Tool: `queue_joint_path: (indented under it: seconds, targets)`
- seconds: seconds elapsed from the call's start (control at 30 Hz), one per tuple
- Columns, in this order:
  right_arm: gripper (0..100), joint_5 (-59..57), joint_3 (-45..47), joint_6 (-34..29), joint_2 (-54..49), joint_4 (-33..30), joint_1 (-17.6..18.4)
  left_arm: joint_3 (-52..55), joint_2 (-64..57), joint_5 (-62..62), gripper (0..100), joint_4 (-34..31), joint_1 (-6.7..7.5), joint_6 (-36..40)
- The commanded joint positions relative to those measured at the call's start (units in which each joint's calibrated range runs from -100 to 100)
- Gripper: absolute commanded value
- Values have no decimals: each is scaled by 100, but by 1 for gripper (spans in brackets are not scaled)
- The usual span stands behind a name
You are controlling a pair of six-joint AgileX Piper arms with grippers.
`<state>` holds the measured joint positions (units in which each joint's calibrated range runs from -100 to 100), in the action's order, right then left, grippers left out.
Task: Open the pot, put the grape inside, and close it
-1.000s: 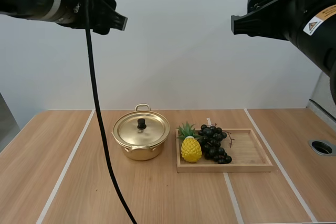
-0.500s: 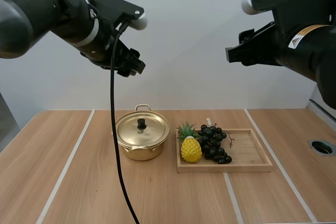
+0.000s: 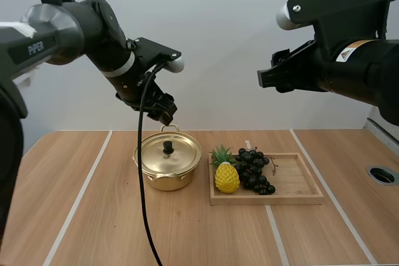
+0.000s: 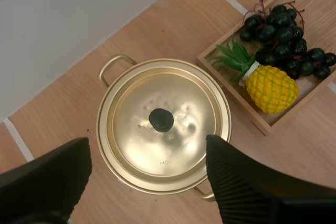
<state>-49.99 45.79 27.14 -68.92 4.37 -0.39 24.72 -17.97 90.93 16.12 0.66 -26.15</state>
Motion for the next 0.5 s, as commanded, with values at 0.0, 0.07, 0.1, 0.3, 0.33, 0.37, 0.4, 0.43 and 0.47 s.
queue_joint_path:
  seconds: [0.0, 0.07, 0.1, 0.3, 0.33, 0.37, 0.4, 0.43, 0.47]
  targets:
    - [100, 35, -21, 49, -14, 38, -26, -43, 222, 124, 100, 71, -11, -47]
    - [100, 16, -21, 49, -14, 38, -26, -43, 337, 124, 100, 46, -11, -65]
    - [100, 0, -21, 49, -14, 38, -33, -43, 406, 101, 100, 34, -1, -88]
    - [100, -57, -21, 49, -14, 38, -56, -43, 722, -287, 100, -357, 306, 46]
    - [100, -94, -21, 90, -14, 38, -56, -43, 782, -443, 100, -413, 348, 106]
    - [100, -121, -21, 122, -14, 38, -56, -43, 849, -599, 100, -482, 390, 143]
    - [100, -192, -21, 176, -14, 38, -56, -56, 922, -658, 100, -525, 417, 164]
    - [100, -245, -21, 238, -14, 38, -56, -116, 1016, -666, 100, -549, 428, 177]
    - [100, -334, -21, 250, -14, 38, -56, -177, 1107, -577, 100, -549, 428, 185]
